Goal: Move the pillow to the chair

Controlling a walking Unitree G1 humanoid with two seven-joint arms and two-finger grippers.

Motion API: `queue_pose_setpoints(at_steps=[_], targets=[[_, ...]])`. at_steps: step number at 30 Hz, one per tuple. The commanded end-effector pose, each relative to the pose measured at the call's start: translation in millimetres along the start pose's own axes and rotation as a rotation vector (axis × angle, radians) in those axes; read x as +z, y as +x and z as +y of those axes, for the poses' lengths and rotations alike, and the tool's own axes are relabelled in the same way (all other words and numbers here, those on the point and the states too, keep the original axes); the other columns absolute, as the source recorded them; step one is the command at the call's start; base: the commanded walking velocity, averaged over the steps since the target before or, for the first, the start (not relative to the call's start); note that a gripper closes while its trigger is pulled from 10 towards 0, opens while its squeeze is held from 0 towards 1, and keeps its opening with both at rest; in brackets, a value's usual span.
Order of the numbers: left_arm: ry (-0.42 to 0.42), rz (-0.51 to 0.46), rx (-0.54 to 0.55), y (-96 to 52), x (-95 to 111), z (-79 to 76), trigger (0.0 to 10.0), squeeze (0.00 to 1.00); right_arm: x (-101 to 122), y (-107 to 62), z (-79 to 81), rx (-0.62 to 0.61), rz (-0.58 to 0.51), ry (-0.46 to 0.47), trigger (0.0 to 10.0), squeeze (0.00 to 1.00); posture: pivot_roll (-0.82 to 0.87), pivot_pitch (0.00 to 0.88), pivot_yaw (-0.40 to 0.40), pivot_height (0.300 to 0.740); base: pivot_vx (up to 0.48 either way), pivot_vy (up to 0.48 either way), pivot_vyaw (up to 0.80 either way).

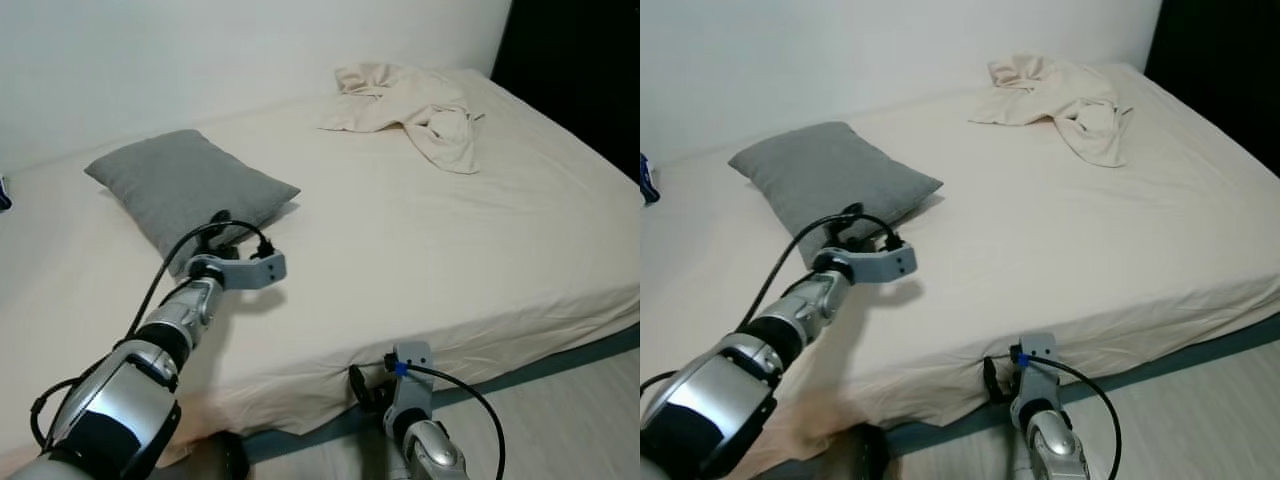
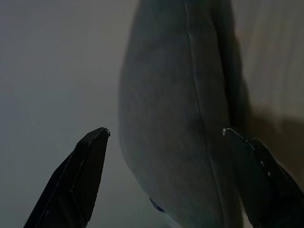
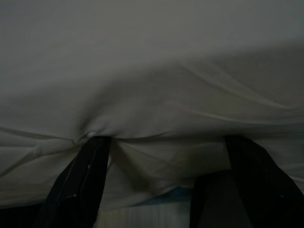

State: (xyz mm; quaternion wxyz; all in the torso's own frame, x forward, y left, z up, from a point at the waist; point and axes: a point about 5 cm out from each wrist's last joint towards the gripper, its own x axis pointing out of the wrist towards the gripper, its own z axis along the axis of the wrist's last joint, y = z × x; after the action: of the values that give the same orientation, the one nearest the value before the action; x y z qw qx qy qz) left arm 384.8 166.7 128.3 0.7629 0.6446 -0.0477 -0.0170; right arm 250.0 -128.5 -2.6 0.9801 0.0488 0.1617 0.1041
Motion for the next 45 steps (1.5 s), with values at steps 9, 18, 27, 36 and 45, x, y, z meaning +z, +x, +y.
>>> queue_pose_setpoints(at_steps=[9,18,27,36,45], targets=[[0.042,0.136,-0.050,-14.0,-43,-4.8,10.0,0.00,-37,-32.3,38.6,0.079,0.155,0.093,10.0,0.00,-0.19,0.400,0.184,0.555,0.000,0.000,0.00],[-0.006,0.136,0.032,-12.1,-45,4.6,10.0,0.00,-29,-41.2,48.5,0.100,0.146,0.086,10.0,0.00,-0.20,0.452,0.184,0.555,0.000,0.000,0.00],[-0.046,0.091,0.033,-9.0,-29,0.8,10.0,0.00,-20,-47.8,49.9,0.077,0.147,0.086,10.0,0.00,-0.20,0.467,0.192,0.555,0.000,0.000,0.00],[-0.168,0.018,0.129,-4.7,-12,8.5,0.0,0.00,-11,-51.5,50.6,0.063,0.123,0.101,10.0,0.00,-0.22,0.476,0.192,0.555,0.000,0.000,0.00],[-0.300,-0.030,0.304,5.8,9,32.7,0.0,0.00,-3,-54.9,55.3,0.072,0.110,0.112,10.0,0.00,-0.23,0.502,0.181,0.555,0.000,0.000,0.00]])
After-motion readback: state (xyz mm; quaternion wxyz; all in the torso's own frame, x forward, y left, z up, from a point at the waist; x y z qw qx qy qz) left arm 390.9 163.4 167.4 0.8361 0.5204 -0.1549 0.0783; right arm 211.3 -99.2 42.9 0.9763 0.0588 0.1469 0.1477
